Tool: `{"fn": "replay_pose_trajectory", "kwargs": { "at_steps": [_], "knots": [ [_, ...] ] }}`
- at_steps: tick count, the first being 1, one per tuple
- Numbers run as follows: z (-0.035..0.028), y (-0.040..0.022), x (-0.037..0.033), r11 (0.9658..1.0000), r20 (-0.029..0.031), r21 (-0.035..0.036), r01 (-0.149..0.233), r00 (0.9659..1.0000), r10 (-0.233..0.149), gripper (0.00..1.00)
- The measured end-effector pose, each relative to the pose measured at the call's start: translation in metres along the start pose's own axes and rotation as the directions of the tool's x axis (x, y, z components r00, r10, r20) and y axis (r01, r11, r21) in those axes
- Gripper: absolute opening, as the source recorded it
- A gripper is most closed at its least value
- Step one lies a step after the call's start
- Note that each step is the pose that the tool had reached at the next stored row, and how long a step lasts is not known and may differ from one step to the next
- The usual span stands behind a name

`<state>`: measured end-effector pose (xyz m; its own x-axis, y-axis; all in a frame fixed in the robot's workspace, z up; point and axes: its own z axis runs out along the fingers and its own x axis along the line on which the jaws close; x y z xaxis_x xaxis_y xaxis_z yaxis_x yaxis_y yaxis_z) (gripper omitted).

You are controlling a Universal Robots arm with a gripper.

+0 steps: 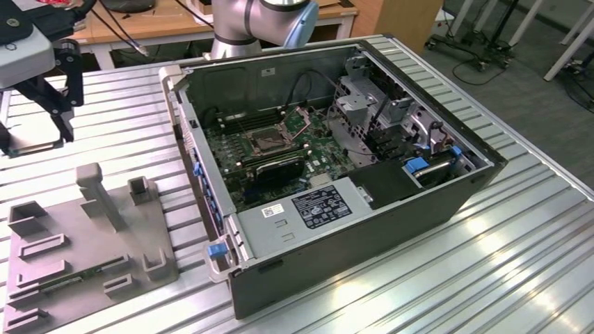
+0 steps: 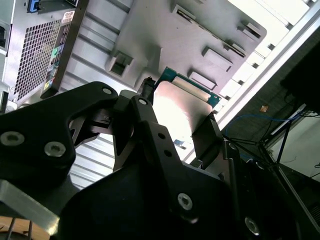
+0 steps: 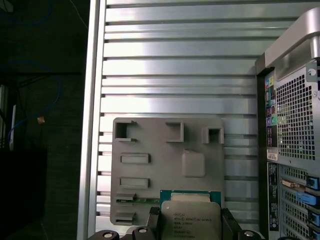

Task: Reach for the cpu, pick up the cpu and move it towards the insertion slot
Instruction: 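Pick up the cpu and move it towards the insertion slot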

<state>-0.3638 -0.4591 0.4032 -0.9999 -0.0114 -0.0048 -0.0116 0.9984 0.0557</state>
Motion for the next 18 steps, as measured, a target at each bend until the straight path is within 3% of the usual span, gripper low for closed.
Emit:
{"fn": "replay_pose_trajectory", "kwargs": {
  "at_steps": [18],
  "knots": [
    [0.0003, -0.0001, -0.0087, 1.0000, 0.0000, 0.0000, 0.000, 1.0000, 0.000, 0.55]
  ]
}}
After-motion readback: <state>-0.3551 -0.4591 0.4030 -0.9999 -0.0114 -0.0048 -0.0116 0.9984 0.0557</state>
